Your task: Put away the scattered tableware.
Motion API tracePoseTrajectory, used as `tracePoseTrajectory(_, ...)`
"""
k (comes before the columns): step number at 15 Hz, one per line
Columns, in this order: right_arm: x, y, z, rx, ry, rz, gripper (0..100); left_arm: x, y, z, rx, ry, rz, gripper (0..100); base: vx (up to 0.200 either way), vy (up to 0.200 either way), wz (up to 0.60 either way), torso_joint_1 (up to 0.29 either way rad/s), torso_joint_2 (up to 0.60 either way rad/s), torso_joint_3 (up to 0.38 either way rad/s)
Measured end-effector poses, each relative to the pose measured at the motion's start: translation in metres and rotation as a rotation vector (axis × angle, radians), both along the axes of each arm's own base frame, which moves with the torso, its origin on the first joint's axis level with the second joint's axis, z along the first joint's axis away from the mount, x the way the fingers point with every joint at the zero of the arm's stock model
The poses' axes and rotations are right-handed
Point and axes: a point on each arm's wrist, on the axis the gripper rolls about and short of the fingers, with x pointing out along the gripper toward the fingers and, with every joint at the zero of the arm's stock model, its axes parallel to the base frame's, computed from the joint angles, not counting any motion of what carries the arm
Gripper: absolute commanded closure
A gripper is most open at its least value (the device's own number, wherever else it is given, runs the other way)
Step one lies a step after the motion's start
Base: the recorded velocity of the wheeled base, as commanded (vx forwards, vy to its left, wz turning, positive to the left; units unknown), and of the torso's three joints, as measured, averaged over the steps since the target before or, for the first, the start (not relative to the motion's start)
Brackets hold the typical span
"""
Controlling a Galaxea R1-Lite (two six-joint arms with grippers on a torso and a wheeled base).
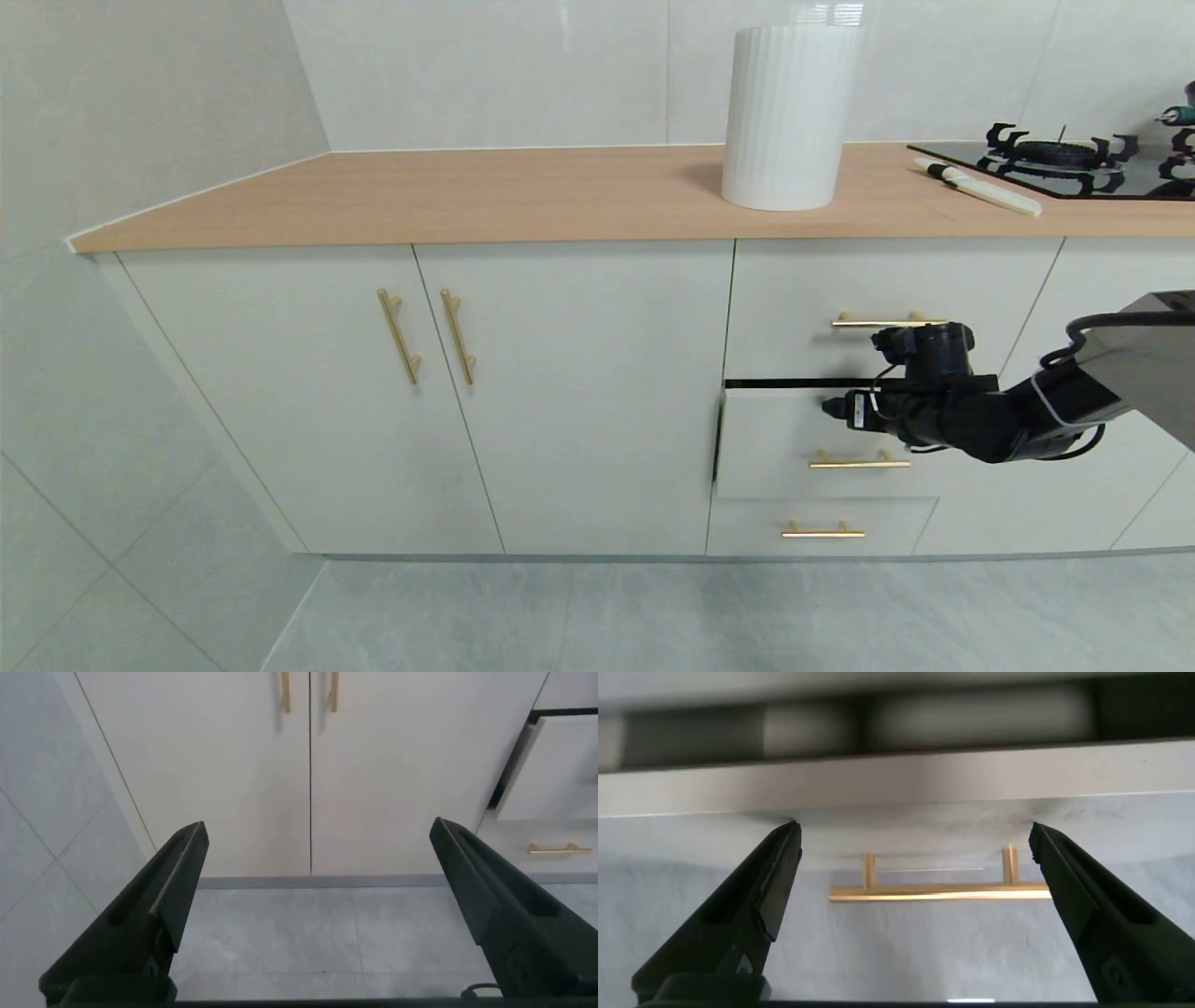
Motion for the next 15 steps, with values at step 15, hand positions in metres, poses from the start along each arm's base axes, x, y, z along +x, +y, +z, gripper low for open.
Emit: tracePoseTrajectory(15, 0.013, 0.006, -0.009, 0.016, -0.114, -0.052, 0, 0.000, 0.000, 0.000, 0.000, 0.000, 0.000, 0, 0.000, 0.000, 0.00, 0.000, 0.00, 0.000)
